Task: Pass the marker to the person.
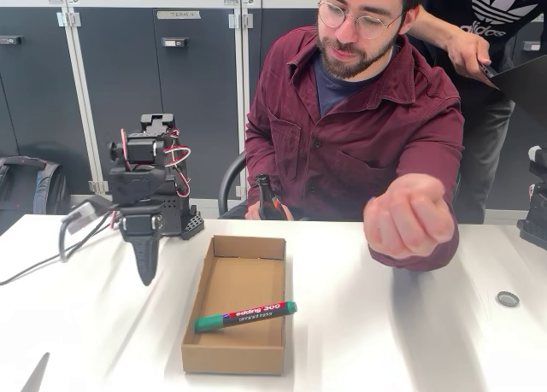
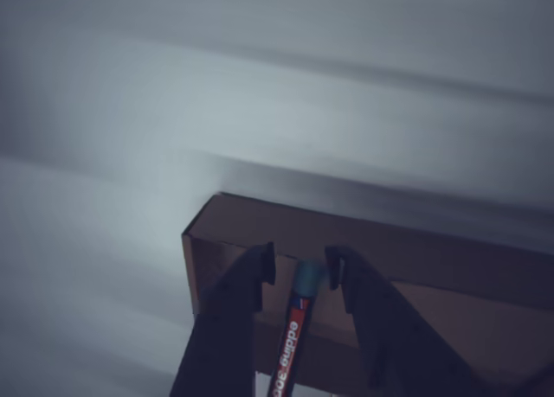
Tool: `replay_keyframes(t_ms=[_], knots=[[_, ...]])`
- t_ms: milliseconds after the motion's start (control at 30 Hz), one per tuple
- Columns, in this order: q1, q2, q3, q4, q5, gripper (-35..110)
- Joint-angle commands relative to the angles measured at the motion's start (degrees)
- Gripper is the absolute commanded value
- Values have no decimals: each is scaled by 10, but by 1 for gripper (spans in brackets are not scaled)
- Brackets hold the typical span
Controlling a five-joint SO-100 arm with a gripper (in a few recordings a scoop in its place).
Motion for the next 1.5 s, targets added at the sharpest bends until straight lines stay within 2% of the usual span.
replay_keyframes(t_ms=[0,167,267,567,833,1167,1467], knots=[[-26,11,-35,77,-11,14],[-33,-19,-40,90,-49,14],[-47,-44,-33,58,-54,14],[-108,-66,-63,5,30,16],[-119,-91,-87,-65,111,17],[-127,-135,-95,-105,121,17],[-161,-175,-137,-96,130,18]])
